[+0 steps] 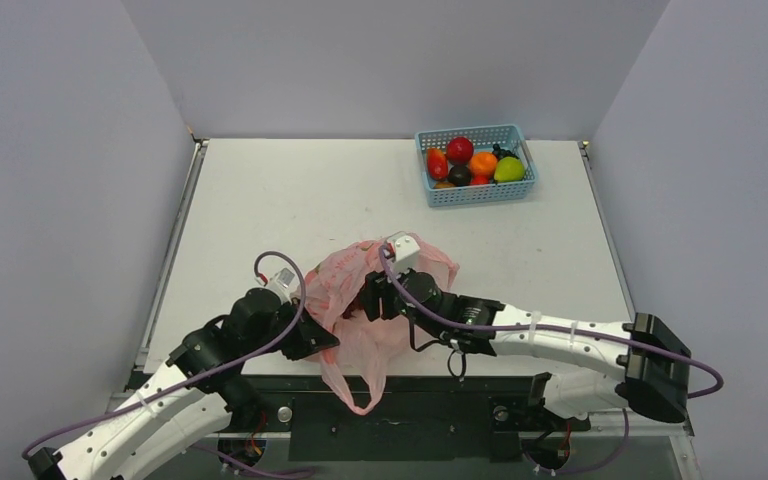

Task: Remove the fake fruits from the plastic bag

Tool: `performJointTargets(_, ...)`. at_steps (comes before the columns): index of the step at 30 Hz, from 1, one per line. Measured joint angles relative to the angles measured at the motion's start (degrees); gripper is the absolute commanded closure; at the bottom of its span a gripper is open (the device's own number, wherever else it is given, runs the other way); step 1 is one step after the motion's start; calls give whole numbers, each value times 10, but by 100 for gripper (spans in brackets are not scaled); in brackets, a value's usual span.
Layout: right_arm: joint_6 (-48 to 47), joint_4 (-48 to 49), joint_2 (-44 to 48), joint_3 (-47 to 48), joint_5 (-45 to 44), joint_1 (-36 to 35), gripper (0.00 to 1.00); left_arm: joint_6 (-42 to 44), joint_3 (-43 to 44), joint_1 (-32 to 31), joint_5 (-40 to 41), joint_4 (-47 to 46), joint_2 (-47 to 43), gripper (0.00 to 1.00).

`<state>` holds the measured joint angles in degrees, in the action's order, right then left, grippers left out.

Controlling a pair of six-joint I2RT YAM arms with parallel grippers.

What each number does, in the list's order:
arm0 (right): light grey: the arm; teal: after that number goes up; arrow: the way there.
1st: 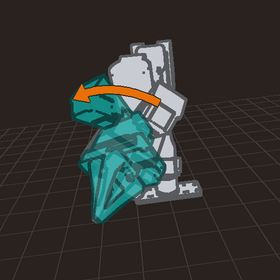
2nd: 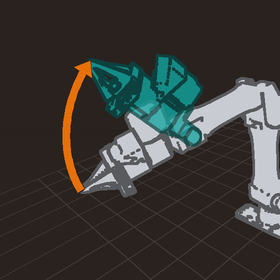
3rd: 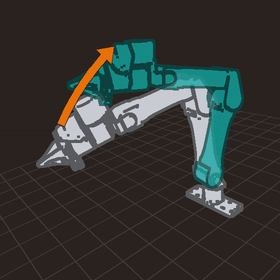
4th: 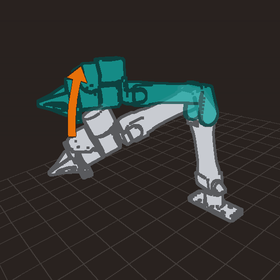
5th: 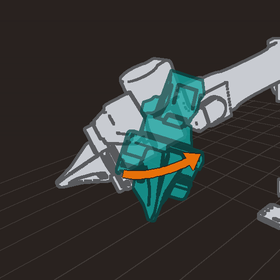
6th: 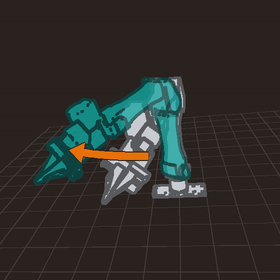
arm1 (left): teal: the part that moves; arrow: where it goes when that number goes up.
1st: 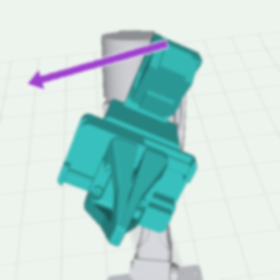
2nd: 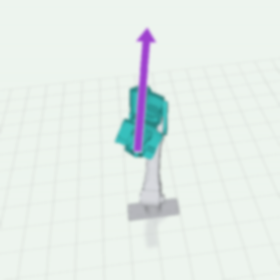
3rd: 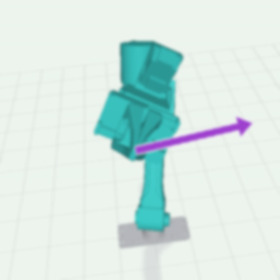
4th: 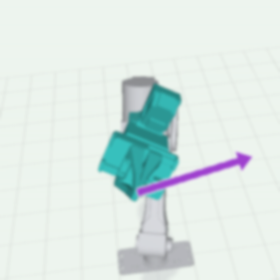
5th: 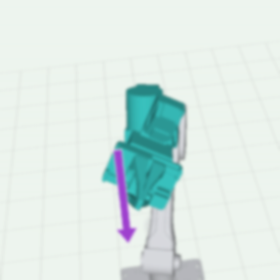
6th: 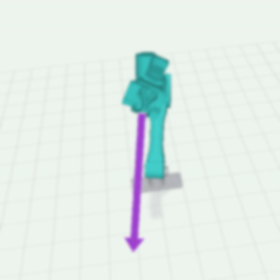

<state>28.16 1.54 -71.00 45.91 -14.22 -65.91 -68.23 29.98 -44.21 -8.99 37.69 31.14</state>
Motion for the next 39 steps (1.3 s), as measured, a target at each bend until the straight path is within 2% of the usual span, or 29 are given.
performJointTargets(6,-16,89,-75,-14,1,5,39,8,20,0,1,33,0,100)
performJointTargets(17,10,211,-170,-42,1,11,36,22,26,0,7,45,33,100)
performJointTargets(27,34,269,-247,-44,4,18,29,26,29,0,12,41,43,100)
performJointTargets(39,35,304,-343,1,0,21,27,23,26,0,14,5,55,100)
